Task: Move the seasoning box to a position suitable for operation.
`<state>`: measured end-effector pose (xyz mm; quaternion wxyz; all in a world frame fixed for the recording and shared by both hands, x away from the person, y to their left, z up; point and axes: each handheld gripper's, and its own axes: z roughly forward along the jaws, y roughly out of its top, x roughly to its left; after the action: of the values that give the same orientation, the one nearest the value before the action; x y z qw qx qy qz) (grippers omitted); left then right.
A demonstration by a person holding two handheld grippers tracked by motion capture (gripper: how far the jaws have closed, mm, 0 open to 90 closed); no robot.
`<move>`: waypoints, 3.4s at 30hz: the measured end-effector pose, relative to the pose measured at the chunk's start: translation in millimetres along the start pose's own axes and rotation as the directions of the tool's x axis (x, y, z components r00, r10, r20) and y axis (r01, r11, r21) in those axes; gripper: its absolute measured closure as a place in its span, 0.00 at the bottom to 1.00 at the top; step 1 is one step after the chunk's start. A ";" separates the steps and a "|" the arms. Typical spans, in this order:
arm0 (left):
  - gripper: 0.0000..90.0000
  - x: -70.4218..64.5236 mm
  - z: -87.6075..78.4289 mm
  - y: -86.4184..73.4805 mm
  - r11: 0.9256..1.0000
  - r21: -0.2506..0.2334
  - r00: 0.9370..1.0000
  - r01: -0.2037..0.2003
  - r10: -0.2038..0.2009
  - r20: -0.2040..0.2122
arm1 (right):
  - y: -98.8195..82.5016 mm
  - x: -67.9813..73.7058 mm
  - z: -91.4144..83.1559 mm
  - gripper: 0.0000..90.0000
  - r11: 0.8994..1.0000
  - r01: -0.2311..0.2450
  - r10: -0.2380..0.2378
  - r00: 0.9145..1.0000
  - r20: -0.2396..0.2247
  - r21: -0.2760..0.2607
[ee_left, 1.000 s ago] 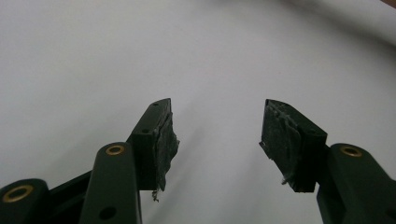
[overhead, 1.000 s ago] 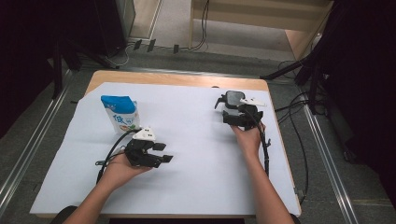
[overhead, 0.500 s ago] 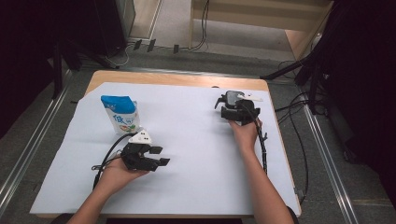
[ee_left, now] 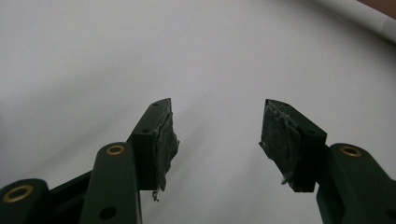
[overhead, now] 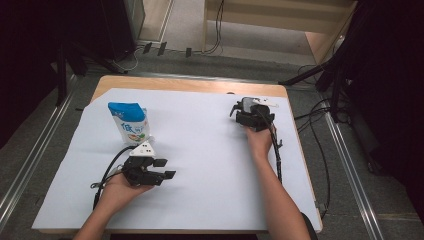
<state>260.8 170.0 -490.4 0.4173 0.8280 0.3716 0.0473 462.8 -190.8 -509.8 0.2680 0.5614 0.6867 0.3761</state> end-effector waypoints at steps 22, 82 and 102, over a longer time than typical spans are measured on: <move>0.50 5.0 2.1 4.1 1.000 0.011 1.000 0.005 -0.005 0.016 | 0.1 1.5 -11.7 0.17 0.998 0.053 -0.054 0.998 -0.017 -0.038; 0.48 31.4 6.1 16.0 1.000 0.031 1.000 -0.004 0.004 0.007 | -58.6 110.4 -98.2 0.17 0.958 0.282 -0.281 0.884 -0.373 -0.054; 0.49 31.9 0.5 8.5 1.000 0.017 1.000 0.016 -0.015 -0.004 | -65.9 128.2 -83.2 0.16 0.941 0.335 -0.326 0.848 -0.418 -0.054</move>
<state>288.9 187.4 -491.9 0.4099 0.8285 0.3792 0.0426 330.6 -89.7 -509.0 0.1683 0.3432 0.8183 0.4292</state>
